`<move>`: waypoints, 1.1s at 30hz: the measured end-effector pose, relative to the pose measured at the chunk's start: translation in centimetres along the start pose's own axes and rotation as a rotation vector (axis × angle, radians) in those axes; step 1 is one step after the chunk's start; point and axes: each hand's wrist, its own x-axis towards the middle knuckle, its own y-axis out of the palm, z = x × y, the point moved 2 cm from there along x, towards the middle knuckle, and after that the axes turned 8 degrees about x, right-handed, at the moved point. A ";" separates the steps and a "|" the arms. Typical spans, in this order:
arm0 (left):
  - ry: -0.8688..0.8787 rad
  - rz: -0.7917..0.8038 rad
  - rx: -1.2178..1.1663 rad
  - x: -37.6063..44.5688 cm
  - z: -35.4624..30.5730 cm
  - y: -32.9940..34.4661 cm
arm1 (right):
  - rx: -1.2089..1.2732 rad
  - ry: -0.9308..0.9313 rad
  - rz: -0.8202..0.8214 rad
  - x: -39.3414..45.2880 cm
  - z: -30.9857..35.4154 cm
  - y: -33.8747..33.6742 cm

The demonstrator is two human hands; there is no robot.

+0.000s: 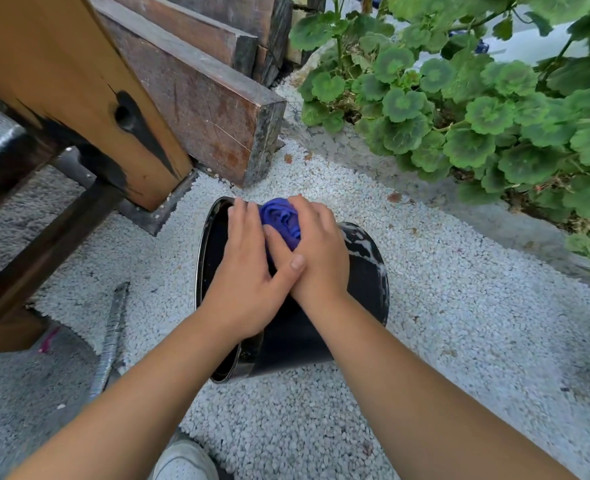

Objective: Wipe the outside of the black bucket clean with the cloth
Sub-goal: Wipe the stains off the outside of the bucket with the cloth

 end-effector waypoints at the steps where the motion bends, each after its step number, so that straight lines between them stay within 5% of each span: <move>1: 0.010 0.000 0.017 -0.2 -0.1 0.0 | -0.008 -0.017 -0.014 -0.2 -0.3 0.2; 22: 0.053 0.007 0.119 -3.3 1.6 -0.1 | -0.178 0.095 0.016 0.8 -10.2 -3.8; 24: 0.074 0.002 0.141 -3.6 1.7 0.1 | 0.048 0.212 -0.079 1.0 -10.7 -4.8; 27: 0.111 0.008 0.192 -4.4 2.3 0.1 | 0.599 0.575 -0.433 1.6 -12.6 -7.2; 30: 0.148 0.017 0.208 -5.3 3.3 0.1 | 1.388 0.862 -0.323 1.8 -14.5 -8.5; 33: 0.201 -0.009 0.208 -6.4 4.5 0.2 | 1.430 0.901 -0.222 1.4 -15.1 -8.5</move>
